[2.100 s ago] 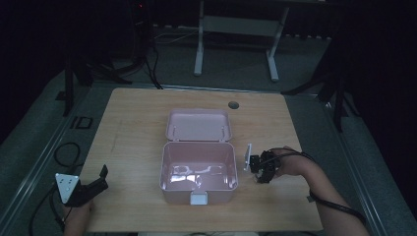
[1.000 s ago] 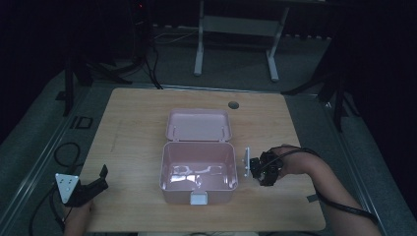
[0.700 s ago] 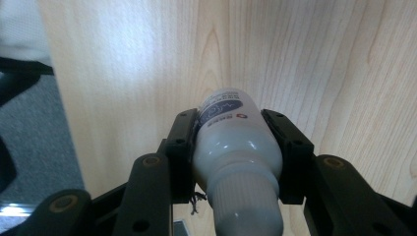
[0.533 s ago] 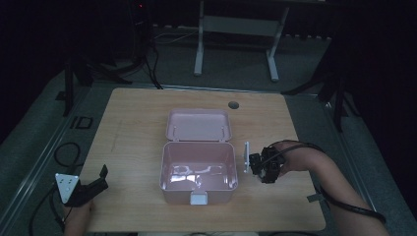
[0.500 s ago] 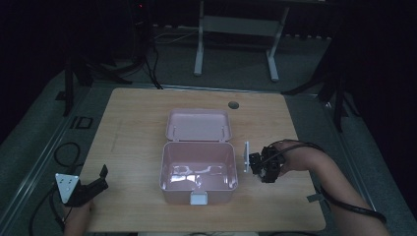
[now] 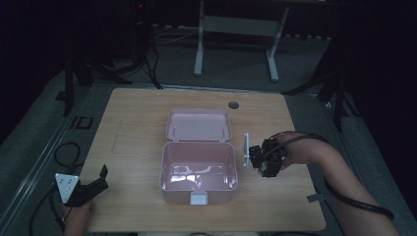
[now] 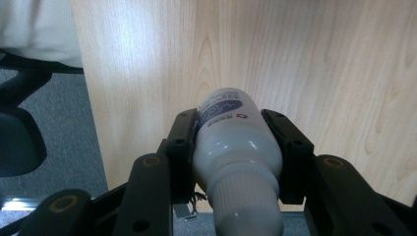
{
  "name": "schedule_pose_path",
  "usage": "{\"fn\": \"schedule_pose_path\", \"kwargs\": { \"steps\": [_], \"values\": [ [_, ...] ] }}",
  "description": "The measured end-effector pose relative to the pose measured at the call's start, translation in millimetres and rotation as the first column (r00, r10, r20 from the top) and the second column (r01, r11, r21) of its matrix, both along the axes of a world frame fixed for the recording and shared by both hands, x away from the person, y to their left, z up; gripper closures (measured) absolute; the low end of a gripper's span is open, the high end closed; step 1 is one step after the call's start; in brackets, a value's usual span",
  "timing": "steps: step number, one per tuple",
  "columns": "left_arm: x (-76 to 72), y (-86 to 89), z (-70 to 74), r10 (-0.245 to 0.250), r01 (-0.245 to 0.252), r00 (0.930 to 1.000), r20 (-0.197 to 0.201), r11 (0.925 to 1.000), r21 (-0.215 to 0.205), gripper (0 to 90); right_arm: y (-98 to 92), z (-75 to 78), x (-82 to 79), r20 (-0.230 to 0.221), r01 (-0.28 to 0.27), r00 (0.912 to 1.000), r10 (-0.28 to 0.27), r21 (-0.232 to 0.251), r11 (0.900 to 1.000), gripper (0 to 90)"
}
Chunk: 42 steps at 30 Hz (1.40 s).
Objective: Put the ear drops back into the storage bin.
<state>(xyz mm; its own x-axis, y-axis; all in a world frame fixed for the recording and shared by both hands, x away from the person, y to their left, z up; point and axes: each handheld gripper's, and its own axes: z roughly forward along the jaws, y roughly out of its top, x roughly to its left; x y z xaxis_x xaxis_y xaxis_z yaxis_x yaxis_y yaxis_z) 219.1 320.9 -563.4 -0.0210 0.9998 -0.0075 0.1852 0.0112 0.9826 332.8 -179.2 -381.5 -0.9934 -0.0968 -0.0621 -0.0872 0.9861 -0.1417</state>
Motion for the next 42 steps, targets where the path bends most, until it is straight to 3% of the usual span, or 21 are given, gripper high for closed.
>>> {"fn": "schedule_pose_path", "kwargs": {
  "steps": [7, 16, 42],
  "values": [
    [0.0, 0.1, 0.0, -0.001, 0.001, 1.0, -0.001, 1.0, -0.002, 0.5, 4.6, 9.0, 0.4, 0.006, 0.002, 1.0, -0.002, -0.022, 1.0, 59.6],
    [-0.1, -0.1, 0.1, -0.001, 0.001, 1.0, -0.001, 1.0, 0.0, 0.5, 15.1, 14.6, -0.3, 0.006, -0.025, 0.9997, 0.025, -0.007, 1.0, 59.5],
    [-0.2, 0.4, 0.0, -0.003, 0.003, 1.0, 0.001, 1.0, -0.005, 0.5, 80.8, 15.7, -1.7, -0.02, -0.137, 0.9903, 0.137, 0.008, 0.991, 59.6]
  ]
}}
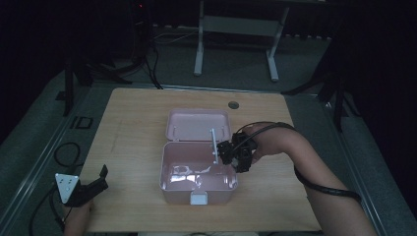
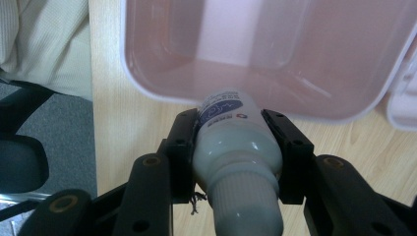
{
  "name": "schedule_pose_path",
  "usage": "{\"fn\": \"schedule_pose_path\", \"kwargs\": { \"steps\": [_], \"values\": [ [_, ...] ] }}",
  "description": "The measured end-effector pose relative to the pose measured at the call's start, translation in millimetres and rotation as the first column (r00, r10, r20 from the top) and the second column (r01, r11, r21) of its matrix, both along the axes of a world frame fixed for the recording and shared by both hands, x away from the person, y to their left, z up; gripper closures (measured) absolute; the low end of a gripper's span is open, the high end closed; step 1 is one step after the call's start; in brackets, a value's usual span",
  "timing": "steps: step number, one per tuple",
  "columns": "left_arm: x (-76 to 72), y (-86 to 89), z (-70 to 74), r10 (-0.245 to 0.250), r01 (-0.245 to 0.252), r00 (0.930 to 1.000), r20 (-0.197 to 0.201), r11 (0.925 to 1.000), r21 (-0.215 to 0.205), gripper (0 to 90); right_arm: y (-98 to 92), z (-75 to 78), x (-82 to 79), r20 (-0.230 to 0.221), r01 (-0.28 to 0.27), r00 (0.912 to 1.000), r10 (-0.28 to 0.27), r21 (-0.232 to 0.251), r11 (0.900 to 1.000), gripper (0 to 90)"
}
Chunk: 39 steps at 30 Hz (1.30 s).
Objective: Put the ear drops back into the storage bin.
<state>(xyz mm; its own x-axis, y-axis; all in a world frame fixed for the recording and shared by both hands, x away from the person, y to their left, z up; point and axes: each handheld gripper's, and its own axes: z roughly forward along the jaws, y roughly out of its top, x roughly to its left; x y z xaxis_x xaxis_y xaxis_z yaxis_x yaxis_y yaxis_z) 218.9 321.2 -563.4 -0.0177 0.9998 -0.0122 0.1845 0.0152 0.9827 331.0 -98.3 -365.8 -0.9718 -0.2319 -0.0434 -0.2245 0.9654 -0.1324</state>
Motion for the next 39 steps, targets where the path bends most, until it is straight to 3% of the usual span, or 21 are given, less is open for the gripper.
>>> {"fn": "schedule_pose_path", "kwargs": {
  "steps": [13, 32, 39],
  "values": [
    [0.0, 0.3, 0.0, -0.003, 0.003, 1.0, 0.001, 1.0, -0.001, 0.5, 30.3, -14.3, -5.2, -0.022, -0.07, 0.9973, 0.07, 0.008, 0.998, 59.6],
    [0.1, 0.1, -0.1, -0.003, 0.003, 1.0, 0.0, 1.0, 0.0, 0.5, 36.8, -68.1, 4.6, -0.042, -0.118, 0.9921, 0.118, -0.004, 0.993, 59.5],
    [0.2, 0.4, 0.0, -0.003, 0.003, 1.0, -0.001, 1.0, -0.002, 0.5, 39.9, -90.4, 5.0, -0.063, -0.124, 0.9906, 0.121, -0.048, 0.991, 59.5]
  ]
}}
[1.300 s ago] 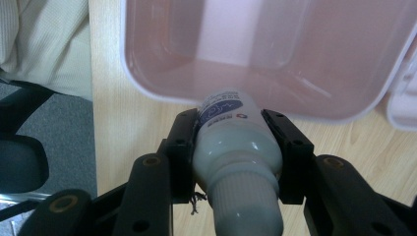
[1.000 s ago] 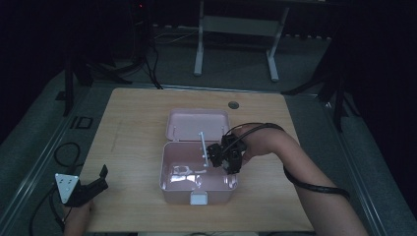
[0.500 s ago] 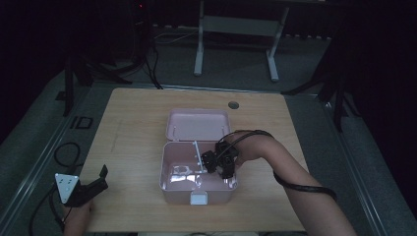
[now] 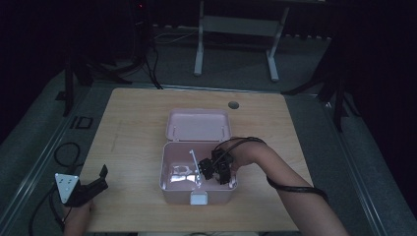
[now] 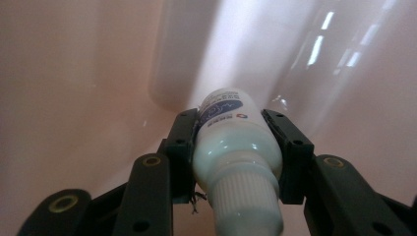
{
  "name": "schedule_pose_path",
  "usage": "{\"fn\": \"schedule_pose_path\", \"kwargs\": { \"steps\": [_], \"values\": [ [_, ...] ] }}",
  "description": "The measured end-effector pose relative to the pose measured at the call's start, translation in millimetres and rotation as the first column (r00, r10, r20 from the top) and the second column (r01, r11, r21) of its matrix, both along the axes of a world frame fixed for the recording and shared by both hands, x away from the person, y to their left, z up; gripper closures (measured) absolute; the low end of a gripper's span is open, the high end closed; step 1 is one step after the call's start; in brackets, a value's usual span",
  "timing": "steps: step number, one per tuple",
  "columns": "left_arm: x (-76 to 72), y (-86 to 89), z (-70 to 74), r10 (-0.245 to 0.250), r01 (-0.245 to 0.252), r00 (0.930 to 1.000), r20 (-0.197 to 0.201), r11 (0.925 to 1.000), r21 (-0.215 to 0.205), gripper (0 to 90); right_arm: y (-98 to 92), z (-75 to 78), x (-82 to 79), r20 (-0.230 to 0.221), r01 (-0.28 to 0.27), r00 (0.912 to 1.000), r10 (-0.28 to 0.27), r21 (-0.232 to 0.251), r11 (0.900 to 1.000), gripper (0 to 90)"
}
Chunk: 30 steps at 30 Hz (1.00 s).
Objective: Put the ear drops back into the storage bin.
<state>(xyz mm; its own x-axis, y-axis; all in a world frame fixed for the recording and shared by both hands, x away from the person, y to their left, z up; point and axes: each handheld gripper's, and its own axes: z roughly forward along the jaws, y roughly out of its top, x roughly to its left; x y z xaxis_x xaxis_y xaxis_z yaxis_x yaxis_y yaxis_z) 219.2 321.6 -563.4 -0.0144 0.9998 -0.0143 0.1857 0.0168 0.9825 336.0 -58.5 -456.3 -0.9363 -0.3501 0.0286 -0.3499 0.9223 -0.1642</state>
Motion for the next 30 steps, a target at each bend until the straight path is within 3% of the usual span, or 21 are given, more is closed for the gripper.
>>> {"fn": "schedule_pose_path", "kwargs": {
  "steps": [14, 30],
  "values": [
    [0.3, -0.2, 0.1, -0.001, 0.001, 1.0, -0.002, 1.0, 0.004, 0.5, 2.5, -28.6, -0.1, -0.023, -0.004, 0.9997, 0.004, 0.009, 1.0, 59.4],
    [0.5, -0.5, 0.1, -0.003, 0.003, 1.0, -0.004, 1.0, 0.006, 0.5, 6.0, -40.5, 0.0, -0.032, 0.003, 0.9995, -0.004, -0.031, 1.0, 58.8]
  ]
}}
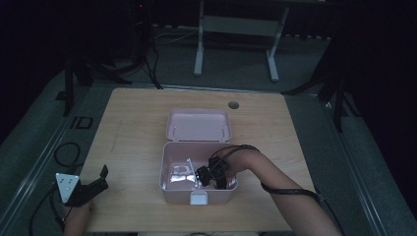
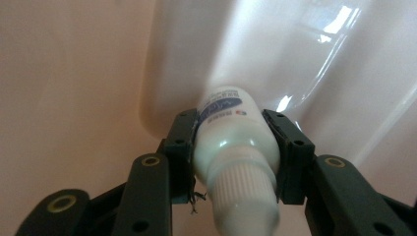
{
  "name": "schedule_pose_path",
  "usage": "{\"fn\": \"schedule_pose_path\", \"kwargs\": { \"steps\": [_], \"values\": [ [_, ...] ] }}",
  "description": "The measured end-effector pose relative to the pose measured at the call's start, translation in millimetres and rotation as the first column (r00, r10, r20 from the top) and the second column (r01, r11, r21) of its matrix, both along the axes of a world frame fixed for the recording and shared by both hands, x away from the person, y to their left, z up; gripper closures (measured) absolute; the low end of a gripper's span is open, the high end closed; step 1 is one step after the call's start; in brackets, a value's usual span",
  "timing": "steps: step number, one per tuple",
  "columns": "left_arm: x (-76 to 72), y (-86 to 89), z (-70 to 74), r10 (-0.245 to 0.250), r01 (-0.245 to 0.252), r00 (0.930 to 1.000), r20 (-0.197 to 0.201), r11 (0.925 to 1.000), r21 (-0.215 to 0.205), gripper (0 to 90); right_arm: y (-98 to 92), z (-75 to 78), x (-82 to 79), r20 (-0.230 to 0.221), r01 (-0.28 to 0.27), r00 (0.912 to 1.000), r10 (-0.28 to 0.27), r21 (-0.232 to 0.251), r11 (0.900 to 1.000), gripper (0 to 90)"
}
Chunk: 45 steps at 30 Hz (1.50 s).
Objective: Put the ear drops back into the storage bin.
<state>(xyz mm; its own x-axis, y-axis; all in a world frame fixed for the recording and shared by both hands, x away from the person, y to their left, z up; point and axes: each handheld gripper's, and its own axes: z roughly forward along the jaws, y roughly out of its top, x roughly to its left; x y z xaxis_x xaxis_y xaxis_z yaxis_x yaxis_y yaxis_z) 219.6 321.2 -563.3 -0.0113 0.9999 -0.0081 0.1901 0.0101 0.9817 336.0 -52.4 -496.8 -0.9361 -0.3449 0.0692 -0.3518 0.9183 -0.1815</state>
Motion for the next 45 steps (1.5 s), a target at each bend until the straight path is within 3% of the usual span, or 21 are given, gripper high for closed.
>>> {"fn": "schedule_pose_path", "kwargs": {
  "steps": [5, 7, 15, 24, 28, 29, 32, 33, 35, 38, 45],
  "values": [
    [0.0, 0.0, 0.0, 0.001, -0.001, 1.0, 0.0, 1.0, 0.0, 0.5, 0.1, 0.2, 0.5, -0.008, 0.004, 1.0, -0.004, -0.003, 1.0, 58.2],
    [-0.1, 0.0, 0.0, 0.001, -0.001, 1.0, 0.001, 1.0, 0.0, 0.5, -0.8, 5.1, 1.2, -0.01, 0.01, 0.9999, -0.01, 0.022, 1.0, 57.0],
    [-0.1, -0.1, 0.0, 0.002, -0.002, 1.0, 0.001, 1.0, 0.001, 0.5, -5.0, 28.5, 1.1, 0.004, 0.016, 0.9999, -0.016, 0.064, 0.998, 55.6],
    [0.1, -0.1, 0.0, 0.005, -0.005, 1.0, -0.001, 1.0, 0.0, 0.5, -10.7, 61.2, 4.5, 0.041, 0.066, 0.9966, -0.072, 0.121, 0.99, 52.7],
    [0.0, -0.3, 0.0, 0.009, -0.009, 1.0, 0.002, 1.0, -0.001, 0.5, -12.7, 75.4, 4.4, 0.063, 0.091, 0.9929, -0.1, 0.141, 0.986, 47.1],
    [-0.1, -0.3, -0.1, 0.008, -0.008, 1.0, 0.002, 1.0, -0.001, 0.5, -14.1, 80.9, 5.0, 0.066, 0.117, 0.9895, -0.128, 0.152, 0.981, 38.9],
    [-0.2, -0.1, -0.1, 0.007, -0.007, 1.0, 0.003, 1.0, -0.003, 0.5, -15.9, 86.1, 6.4, 0.067, 0.136, 0.9866, -0.149, 0.171, 0.976, 34.3],
    [-0.3, 0.3, -0.1, 0.004, -0.004, 1.0, 0.005, 1.0, -0.005, 0.5, -18.6, 90.6, 7.5, 0.049, 0.142, 0.9871, -0.153, 0.178, 0.974, 24.5],
    [-0.3, 0.5, -0.1, 0.005, -0.005, 1.0, 0.004, 1.0, -0.006, 0.5, -21.6, 95.2, 6.5, 0.06, 0.128, 0.988, -0.142, 0.196, 0.972, 23.2],
    [-0.2, 0.4, -0.1, 0.005, -0.005, 1.0, 0.003, 1.0, -0.004, 0.5, -24.7, 103.4, 8.3, 0.051, 0.153, 0.9844, -0.168, 0.225, 0.962, 19.9],
    [-0.4, 0.6, -0.1, 0.0, 0.0, 1.0, 0.004, 1.0, -0.007, 0.5, -36.9, 118.5, 9.2, 0.08, 0.164, 0.9784, -0.19, 0.256, 0.953, 18.3]
  ]
}}
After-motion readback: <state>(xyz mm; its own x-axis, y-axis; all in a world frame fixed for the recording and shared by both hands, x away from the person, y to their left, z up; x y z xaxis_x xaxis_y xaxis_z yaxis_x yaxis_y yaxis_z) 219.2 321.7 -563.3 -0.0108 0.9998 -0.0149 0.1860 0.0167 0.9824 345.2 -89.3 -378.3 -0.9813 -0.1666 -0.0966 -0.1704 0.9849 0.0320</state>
